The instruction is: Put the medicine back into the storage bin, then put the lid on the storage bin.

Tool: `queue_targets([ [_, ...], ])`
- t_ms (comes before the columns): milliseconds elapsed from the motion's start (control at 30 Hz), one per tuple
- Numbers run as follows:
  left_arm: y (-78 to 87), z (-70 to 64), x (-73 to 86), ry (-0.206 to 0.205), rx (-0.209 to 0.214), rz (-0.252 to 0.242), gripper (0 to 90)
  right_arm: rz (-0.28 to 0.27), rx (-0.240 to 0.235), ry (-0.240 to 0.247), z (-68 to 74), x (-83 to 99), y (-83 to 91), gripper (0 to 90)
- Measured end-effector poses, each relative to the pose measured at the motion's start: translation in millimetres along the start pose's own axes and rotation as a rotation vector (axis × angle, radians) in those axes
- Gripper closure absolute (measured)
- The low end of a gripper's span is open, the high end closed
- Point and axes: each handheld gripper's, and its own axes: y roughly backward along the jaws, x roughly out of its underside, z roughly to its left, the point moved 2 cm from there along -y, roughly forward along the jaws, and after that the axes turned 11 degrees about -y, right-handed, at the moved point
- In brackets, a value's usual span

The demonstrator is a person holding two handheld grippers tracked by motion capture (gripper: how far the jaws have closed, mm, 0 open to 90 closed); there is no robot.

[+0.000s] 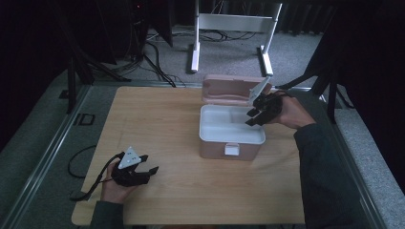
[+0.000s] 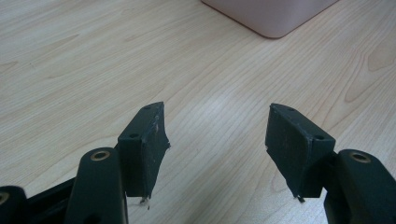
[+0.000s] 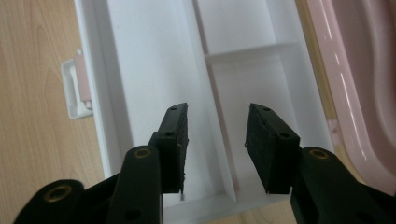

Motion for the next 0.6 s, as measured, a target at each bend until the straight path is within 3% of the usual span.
queue_targets([
  [100,1.4,0.6,-0.1,-0.002,-0.003,-0.003,38.3,-0.042,0.023,-0.055,-7.7,10.2,7.0,56.9],
  [267,0.8,0.5,0.0,0.0,-0.003,-0.002,38.3,-0.074,0.035,-0.097,-13.8,19.4,14.1,56.0],
  [433,-0.8,-0.3,-0.2,0.0,-0.001,-0.001,38.3,-0.117,0.071,-0.169,-21.7,29.9,19.0,55.4],
  [600,-0.9,-1.4,0.3,-0.006,0.001,0.004,38.3,-0.135,0.088,-0.189,-25.9,32.1,19.0,55.0],
])
